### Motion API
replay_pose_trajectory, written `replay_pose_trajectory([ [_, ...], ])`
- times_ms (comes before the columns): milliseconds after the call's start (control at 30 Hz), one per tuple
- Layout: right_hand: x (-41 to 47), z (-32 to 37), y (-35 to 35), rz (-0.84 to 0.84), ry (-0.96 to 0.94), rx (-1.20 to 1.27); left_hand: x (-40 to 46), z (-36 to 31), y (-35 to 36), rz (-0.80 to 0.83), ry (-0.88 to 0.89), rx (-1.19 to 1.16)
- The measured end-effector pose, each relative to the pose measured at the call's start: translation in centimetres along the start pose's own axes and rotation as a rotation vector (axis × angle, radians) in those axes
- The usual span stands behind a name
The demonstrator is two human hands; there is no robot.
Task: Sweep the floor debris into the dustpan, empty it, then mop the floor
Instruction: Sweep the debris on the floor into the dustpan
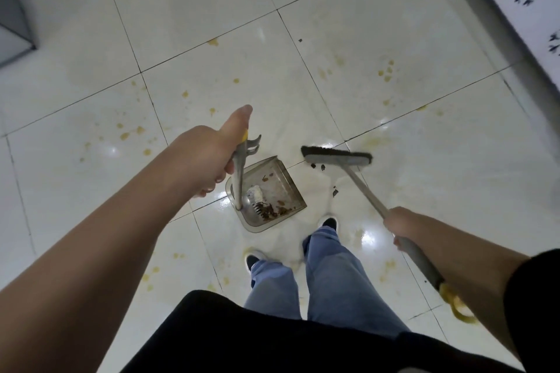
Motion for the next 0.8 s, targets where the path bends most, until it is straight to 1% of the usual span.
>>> replay_pose_trajectory([
  [67,-0.9,-2.5,0.7,0.005,0.052,0.081,0.0,-0.6,0.1,-0.004,0.001,0.000],
  [133,-1.7,-4.0,0.5,0.033,0.031,0.176,-0.2,-1.3,0.5,0.006,0.021,0.002],
  [200,-2.3,-4.9,0.1,0.077,0.004,0.319,-0.5,-1.8,1.1,0.016,0.035,0.020],
  [333,-4.1,-6.5,0.3,0.124,0.038,0.587,-0.7,-2.3,0.8,0.014,0.002,0.005],
  [400,-4.9,-6.5,0.5,0.129,0.033,0.691,-0.6,-2.5,-0.5,-0.003,0.011,-0.007],
  [467,-5.9,-6.1,0.5,0.132,0.092,0.822,-0.5,-2.9,-2.1,-0.031,0.045,0.020],
  [567,-6.1,-5.9,0.0,0.066,0.128,1.014,-0.3,-3.9,-4.2,-0.032,0.083,0.064],
  [600,-6.2,-5.7,0.4,0.069,0.133,1.100,-0.3,-4.3,-4.8,-0.029,0.099,0.081],
  [633,-6.4,-5.4,1.2,0.109,0.151,1.217,-0.2,-4.8,-5.3,-0.027,0.122,0.104],
  [700,-7.2,-4.2,3.7,0.239,0.182,1.601,-0.1,-5.5,-6.1,-0.018,0.174,0.173],
  [733,-7.5,-3.1,5.1,0.291,0.146,1.771,0.0,-5.6,-6.4,-0.010,0.192,0.208],
  [800,-7.6,-1.0,7.7,0.329,0.081,1.977,0.2,-5.7,-6.6,0.008,0.225,0.260],
])
Point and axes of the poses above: each hand's wrist, its own x-axis towards the middle knuckle, its own y-axis out of the palm, z = x × y, the point moved 8 cm from there along x, towards the middle knuckle, and after that the axes turned 9 degrees about -y, right-handed, at the moved point
